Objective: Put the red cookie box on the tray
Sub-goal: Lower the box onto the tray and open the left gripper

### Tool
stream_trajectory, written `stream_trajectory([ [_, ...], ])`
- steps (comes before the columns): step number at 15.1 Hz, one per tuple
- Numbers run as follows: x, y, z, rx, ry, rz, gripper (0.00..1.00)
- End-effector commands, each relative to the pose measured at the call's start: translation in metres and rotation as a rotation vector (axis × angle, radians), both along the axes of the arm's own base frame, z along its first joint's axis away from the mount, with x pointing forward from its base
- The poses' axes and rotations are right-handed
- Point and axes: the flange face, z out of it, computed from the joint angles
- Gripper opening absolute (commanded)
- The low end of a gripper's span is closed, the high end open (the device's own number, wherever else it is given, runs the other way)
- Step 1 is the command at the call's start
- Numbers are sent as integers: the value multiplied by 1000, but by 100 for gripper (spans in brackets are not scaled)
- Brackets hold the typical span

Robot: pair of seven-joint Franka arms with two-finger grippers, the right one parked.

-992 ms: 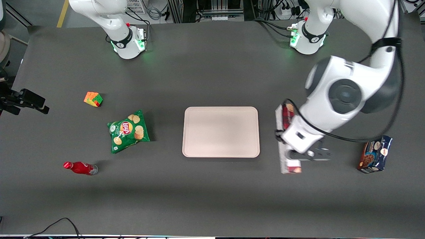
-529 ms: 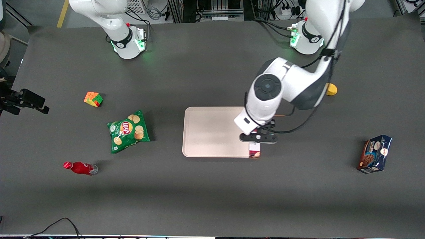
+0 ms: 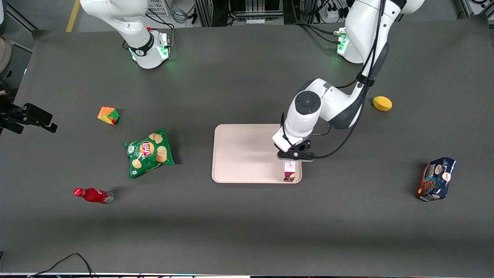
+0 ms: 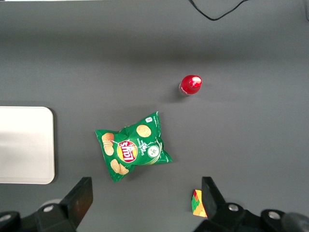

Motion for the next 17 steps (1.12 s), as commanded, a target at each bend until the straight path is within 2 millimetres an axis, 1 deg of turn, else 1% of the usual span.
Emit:
stream_trajectory([
  [1, -5, -1, -5, -19, -26, 45, 6],
  [3, -7, -1, -13, -16, -18, 47, 6],
  [9, -9, 2, -26, -24, -18, 51, 8],
  [10, -11, 3, -30, -26, -18, 50, 10],
  [12, -11, 4, -31, -28, -19, 52, 19],
  [13, -11, 4, -30, -30, -21, 57, 26],
  [14, -11, 3, -30, -32, -20, 70, 41],
  [15, -11, 4, -30, -36, -18, 103, 63],
  [16, -10, 3, -30, -41, -16, 153, 89],
  [17, -10, 2, -27, -44, -18, 176, 99],
])
